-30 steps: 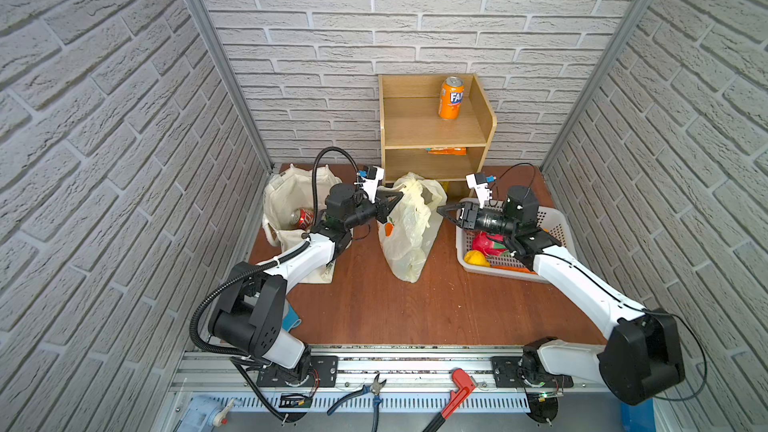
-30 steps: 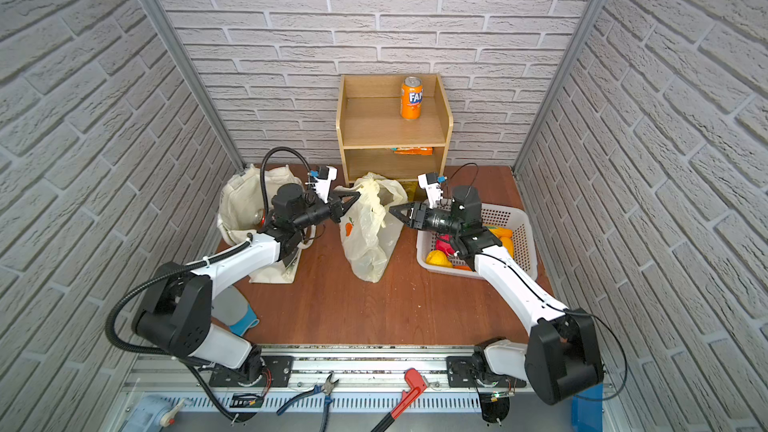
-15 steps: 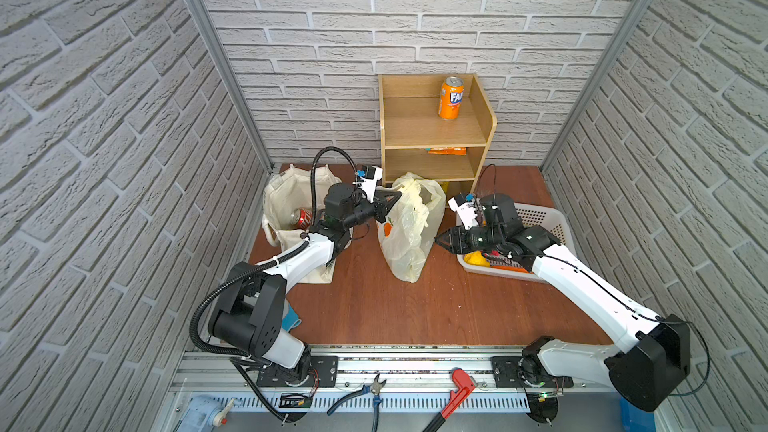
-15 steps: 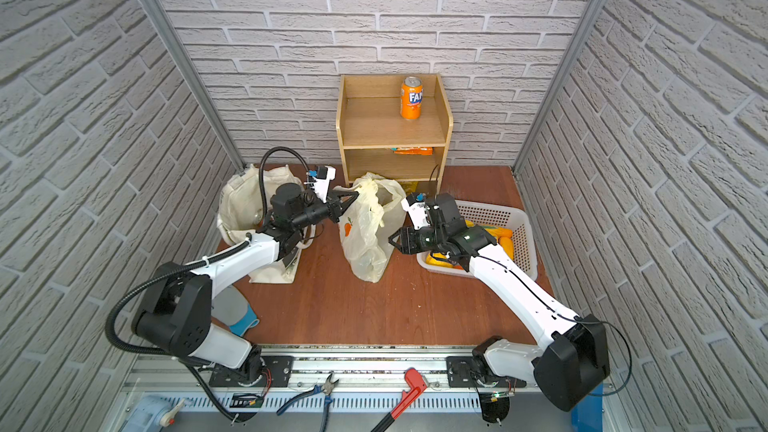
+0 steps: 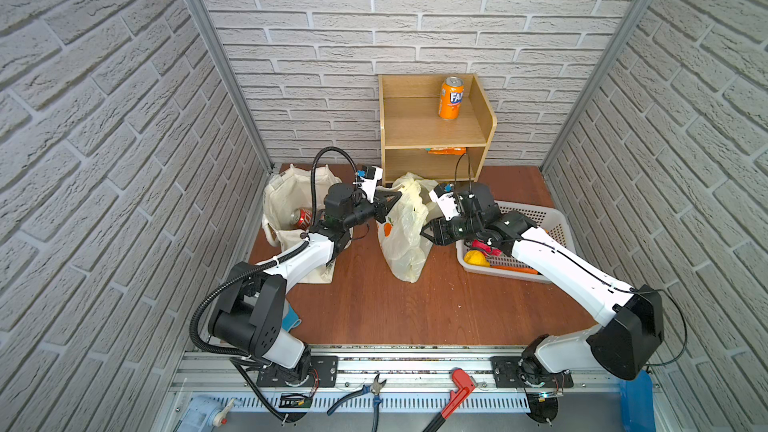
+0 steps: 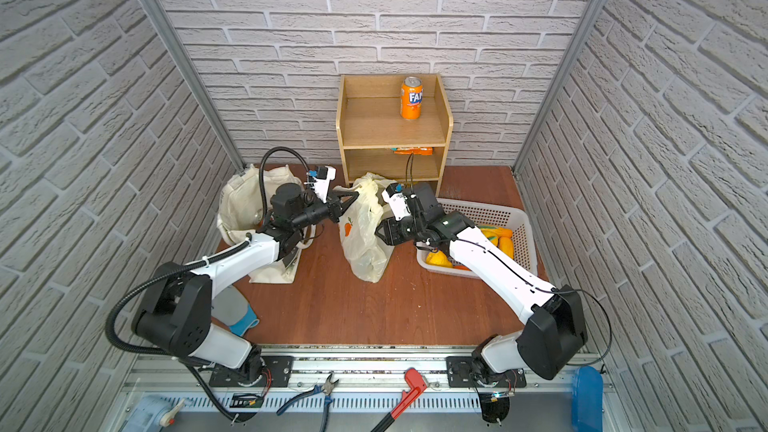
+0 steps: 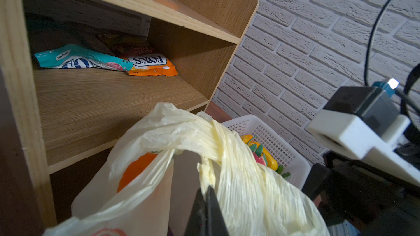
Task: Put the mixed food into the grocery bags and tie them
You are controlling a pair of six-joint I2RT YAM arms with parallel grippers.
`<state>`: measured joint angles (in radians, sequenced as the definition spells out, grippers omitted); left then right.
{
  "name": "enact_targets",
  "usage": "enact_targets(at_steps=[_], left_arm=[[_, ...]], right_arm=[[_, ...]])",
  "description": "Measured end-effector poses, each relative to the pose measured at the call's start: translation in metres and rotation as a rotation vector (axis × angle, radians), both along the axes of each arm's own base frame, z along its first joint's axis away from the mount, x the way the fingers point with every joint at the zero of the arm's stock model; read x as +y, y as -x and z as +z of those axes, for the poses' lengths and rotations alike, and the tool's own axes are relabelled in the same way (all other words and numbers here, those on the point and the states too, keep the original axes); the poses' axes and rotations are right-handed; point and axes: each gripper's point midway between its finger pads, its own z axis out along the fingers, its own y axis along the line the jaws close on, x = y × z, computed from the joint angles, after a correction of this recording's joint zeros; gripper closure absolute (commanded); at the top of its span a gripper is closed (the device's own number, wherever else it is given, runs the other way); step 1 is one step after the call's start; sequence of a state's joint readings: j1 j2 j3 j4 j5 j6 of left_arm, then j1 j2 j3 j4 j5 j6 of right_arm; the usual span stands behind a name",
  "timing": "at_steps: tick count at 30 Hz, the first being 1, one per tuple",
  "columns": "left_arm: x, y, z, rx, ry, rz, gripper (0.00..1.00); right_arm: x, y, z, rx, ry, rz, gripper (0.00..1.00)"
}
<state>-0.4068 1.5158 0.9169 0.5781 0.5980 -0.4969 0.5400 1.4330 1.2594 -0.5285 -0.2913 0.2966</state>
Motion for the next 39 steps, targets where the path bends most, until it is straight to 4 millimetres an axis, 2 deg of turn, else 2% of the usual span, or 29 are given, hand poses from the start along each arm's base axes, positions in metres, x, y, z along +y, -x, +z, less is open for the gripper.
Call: enact_targets(at_steps=[4,9,13,17,20,25,27,30,34,39], left_arm=[[0.0,0.001,0.0,0.001,0.001,-0.006,1.0],[-0.001,0.002,0.0,0.001,0.002,-0.012,1.0],[-0.001,0.002,0.0,0.002,0.002,-0.012,1.0],[0.005,-0.002,0.001,0.017,0.018,0.002,1.0],[0.016,-0.008,0.006,0.031,0.049,0.024,1.0],[0.034,-0.012,0.011,0.052,0.095,0.069,1.0],[0.039,-0.012,0.013,0.055,0.104,0.083,1.0],[0.044,-0.014,0.013,0.062,0.11,0.111,1.0],[0.052,-0.018,0.01,0.072,0.113,0.161,1.0],[0.064,-0.02,0.014,0.074,0.127,0.232,1.0]], right_arm=[[0.003,-0.008,0.002,-0.012,0.007,0.0,0.64],[0.006,-0.015,0.005,-0.029,0.017,0.0,0.94],[0.002,-0.019,0.006,-0.039,0.043,-0.018,0.94],[-0.012,-0.023,-0.004,-0.03,0.092,-0.061,0.95],[-0.03,-0.023,-0.023,0.001,0.123,-0.098,0.94],[-0.074,-0.021,-0.064,0.093,0.157,-0.205,0.94],[-0.085,-0.022,-0.069,0.106,0.148,-0.24,0.94],[-0.093,-0.024,-0.064,0.097,0.12,-0.275,0.94],[-0.094,-0.028,-0.05,0.07,0.075,-0.301,0.94],[-0.1,-0.036,-0.043,0.06,0.016,-0.336,0.94]])
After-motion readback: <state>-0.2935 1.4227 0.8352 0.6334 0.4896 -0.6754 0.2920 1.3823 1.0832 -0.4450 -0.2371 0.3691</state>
